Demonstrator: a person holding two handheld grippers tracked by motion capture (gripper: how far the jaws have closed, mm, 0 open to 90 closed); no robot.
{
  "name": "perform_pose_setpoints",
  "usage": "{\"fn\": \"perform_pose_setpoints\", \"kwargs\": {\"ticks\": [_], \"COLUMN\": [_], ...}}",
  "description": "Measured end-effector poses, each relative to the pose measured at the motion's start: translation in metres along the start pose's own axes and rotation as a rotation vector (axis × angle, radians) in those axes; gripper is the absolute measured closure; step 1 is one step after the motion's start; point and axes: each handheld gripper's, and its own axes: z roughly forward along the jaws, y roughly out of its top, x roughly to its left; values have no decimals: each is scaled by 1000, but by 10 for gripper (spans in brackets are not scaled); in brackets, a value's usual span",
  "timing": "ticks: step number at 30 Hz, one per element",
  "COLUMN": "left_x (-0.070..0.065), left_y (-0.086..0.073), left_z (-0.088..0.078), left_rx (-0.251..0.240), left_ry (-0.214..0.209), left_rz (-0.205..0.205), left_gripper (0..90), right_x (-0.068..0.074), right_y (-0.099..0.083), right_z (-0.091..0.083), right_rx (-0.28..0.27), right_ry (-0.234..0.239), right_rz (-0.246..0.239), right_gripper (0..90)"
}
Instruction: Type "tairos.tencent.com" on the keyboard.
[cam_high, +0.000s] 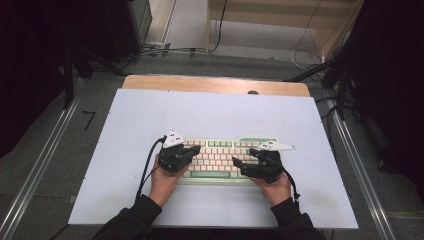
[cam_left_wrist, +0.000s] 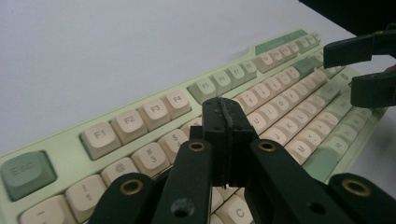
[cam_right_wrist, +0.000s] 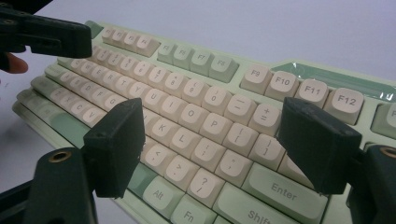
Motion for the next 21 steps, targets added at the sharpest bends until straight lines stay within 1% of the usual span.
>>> {"fn": "perform_pose_setpoints", "kwargs": {"ticks": [3,6,8,9,14,16,21], "left_x": [-2,-5,-7,-8,-9,-8,-8], "left_y": [0,1,0,0,0,0,0], "left_z": [6,13,17,20,26,27,27], "left_rx": [21,53,71,88,116,117,122], "left_ry": [-10,-16,-13,-12,2,2,11], "left_rz": [-2,8,16,22,25,19,20], "left_gripper": [900,900,900,900,900,900,900], "right_x": [1,1,0,0,0,0,0], "right_y": [0,0,0,0,0,0,0], "right_z": [1,1,0,0,1,0,0], "right_rx": [3,3,3,3,4,4,0], "right_ry": [-3,-5,-4,-4,-5,-5,-4], "right_rz": [0,-3,-1,-3,-4,-4,-6], "right_gripper": [211,210,211,211,211,211,212]}}
